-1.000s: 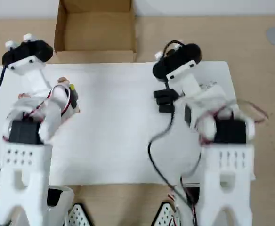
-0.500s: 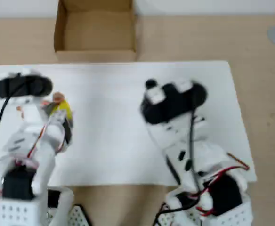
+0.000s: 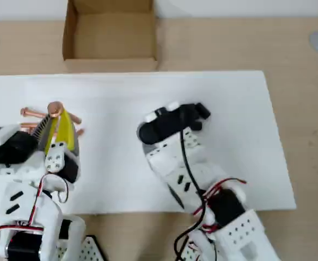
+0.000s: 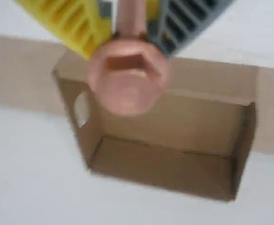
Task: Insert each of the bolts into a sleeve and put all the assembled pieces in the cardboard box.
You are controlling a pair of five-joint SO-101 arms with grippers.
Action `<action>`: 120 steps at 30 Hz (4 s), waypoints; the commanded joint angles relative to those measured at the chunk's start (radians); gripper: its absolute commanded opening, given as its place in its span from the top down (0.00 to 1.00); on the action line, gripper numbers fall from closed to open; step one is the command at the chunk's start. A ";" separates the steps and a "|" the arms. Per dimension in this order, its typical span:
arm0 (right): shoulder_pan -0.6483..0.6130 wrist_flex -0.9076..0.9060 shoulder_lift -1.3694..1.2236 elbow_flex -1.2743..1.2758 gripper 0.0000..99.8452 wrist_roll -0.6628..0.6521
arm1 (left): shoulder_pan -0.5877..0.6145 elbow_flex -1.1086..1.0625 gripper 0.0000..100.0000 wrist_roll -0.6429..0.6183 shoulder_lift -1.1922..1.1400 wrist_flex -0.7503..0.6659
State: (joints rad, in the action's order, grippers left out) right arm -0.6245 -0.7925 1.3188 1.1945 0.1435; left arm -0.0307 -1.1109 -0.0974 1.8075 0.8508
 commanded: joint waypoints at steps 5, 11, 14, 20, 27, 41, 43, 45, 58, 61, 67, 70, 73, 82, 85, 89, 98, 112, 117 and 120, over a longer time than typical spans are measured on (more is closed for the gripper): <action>-0.068 0.175 0.010 0.137 0.99 0.009 | -0.189 0.051 0.99 -0.201 -0.047 0.018; -0.087 0.272 0.010 0.222 0.99 0.009 | -0.302 0.180 0.99 -0.287 -0.166 0.106; -0.087 0.292 0.010 0.251 0.99 0.002 | -0.305 0.249 0.99 -0.287 -0.216 0.127; -0.087 0.295 0.010 0.251 0.99 -0.018 | -0.324 0.325 0.99 -0.287 -0.282 0.147; -0.087 0.295 0.012 0.246 0.99 -0.018 | -0.391 0.290 0.99 -0.295 -0.341 0.140; -0.085 0.497 0.170 0.340 0.99 -0.135 | -0.285 0.353 0.99 -0.293 -0.380 0.077; -0.087 0.520 0.263 0.423 0.99 -0.193 | -0.230 0.377 0.99 -0.276 -0.380 0.025; -0.087 0.526 0.372 0.496 0.99 -0.239 | -0.204 0.382 0.99 -0.245 -0.380 -0.028; -0.093 0.315 0.633 0.493 0.99 -0.247 | -0.322 0.367 0.99 -0.201 -0.618 -0.046; -0.093 0.315 0.633 0.493 0.99 -0.245 | -0.324 0.396 0.99 -0.201 -0.668 -0.038; -0.093 0.316 0.633 0.493 0.99 -0.245 | -0.333 0.431 0.99 -0.201 -0.685 0.006; -0.093 0.316 0.633 0.493 0.99 -0.245 | -0.371 0.433 0.99 -0.201 -0.685 0.038; -0.093 0.316 0.633 0.493 0.99 -0.245 | -0.397 0.431 0.99 -0.204 -0.685 0.075; -0.093 0.316 0.633 0.493 0.99 -0.245 | -0.399 0.427 0.99 -0.201 -0.677 0.083; -0.093 0.316 0.633 0.493 0.99 -0.245 | -0.399 0.425 0.99 -0.201 -0.677 0.083; -0.093 0.316 0.633 0.493 0.99 -0.245 | -0.402 0.425 0.99 -0.199 -0.677 0.084; -0.091 0.316 0.633 0.486 0.99 -0.245 | -0.463 0.408 0.99 -0.166 -0.676 0.206; -0.051 0.316 0.627 0.443 0.99 -0.245 | -0.592 0.494 0.99 -0.086 -0.676 0.479; -0.051 0.316 0.627 0.433 0.99 -0.245 | -0.626 0.580 0.99 -0.058 -0.676 0.600; -0.051 0.316 0.627 0.432 0.99 -0.245 | -0.626 0.618 0.99 -0.057 -0.676 0.644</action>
State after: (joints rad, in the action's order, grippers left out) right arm -0.6874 -0.4795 1.8082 1.6855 -0.0944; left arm -0.6398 -0.5631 -0.1619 1.1262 1.4630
